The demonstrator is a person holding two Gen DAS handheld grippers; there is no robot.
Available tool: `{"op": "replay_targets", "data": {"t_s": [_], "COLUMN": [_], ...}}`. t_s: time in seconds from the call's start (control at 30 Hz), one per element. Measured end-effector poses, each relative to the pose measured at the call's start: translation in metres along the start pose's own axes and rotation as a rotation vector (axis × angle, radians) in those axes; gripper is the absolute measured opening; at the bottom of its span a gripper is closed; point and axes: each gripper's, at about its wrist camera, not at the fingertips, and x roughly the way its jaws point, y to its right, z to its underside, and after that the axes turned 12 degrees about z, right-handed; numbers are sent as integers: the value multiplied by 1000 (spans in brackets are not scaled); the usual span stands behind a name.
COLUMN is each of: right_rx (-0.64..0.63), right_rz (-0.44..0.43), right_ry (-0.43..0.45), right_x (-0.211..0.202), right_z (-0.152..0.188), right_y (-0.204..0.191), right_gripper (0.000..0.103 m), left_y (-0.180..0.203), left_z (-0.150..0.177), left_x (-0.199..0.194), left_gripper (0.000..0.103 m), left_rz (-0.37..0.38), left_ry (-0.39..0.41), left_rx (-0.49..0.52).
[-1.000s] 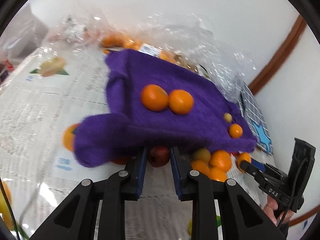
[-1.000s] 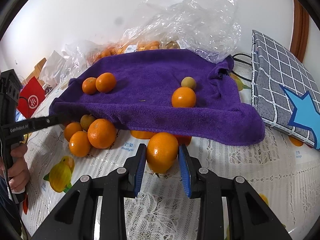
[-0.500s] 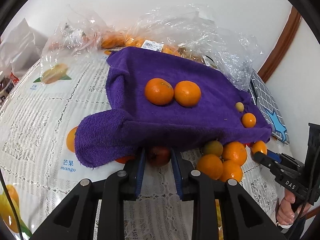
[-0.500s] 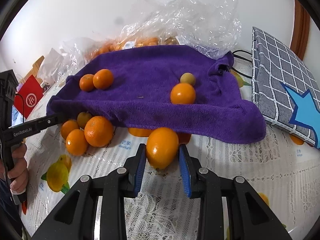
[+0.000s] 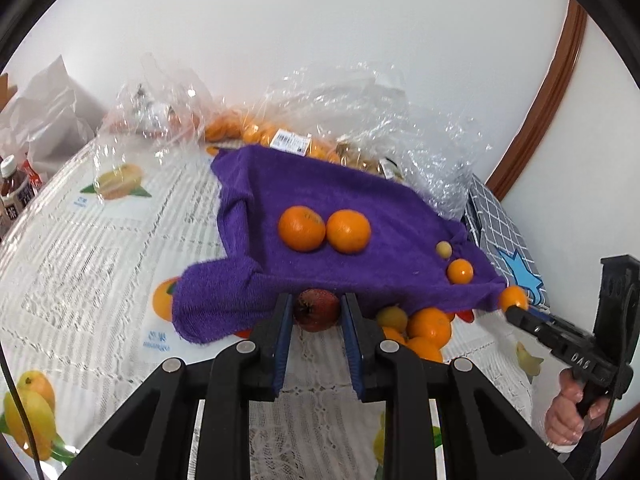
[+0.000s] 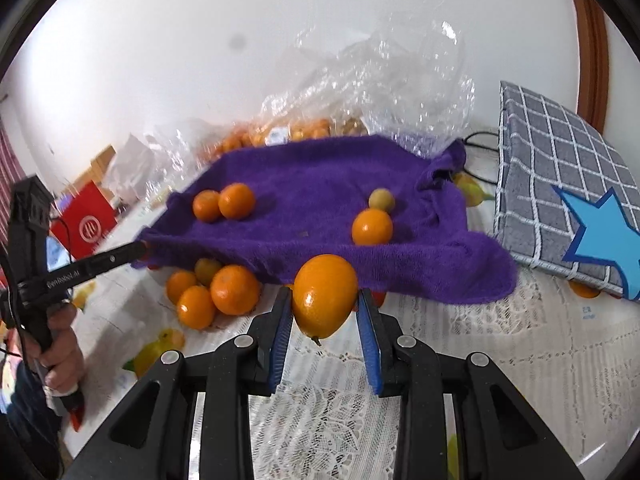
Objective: Organize fruits
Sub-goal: 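Carry the small red fruit onto the towel with the left tool while the right tool carries the orange there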
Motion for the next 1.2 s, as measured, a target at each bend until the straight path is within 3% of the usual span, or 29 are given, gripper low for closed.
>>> {"op": "replay_targets", "data": {"t_s": [0.23, 0.43, 0.6, 0.83, 1.2], "right_rx": [-36, -38, -25, -7, 29], "right_rz": [51, 88, 97, 92, 90], "right_ry": [66, 86, 88, -9, -65], "right_x": [-15, 0, 21, 63, 80], "right_z": [-32, -64, -83, -75, -67], "right_y": [4, 12, 18, 24, 32], "right_gripper": [32, 32, 32, 32, 32], "left_y": [-3, -6, -12, -19, -12], "left_z": [-28, -61, -67, -53, -48], "left_x": [-3, 10, 29, 54, 59], "left_gripper": [24, 24, 24, 24, 24], "left_rz": [-38, -63, -73, -55, -77], "left_ry": [25, 39, 21, -68, -77], "left_rx": [19, 40, 29, 38, 92]}}
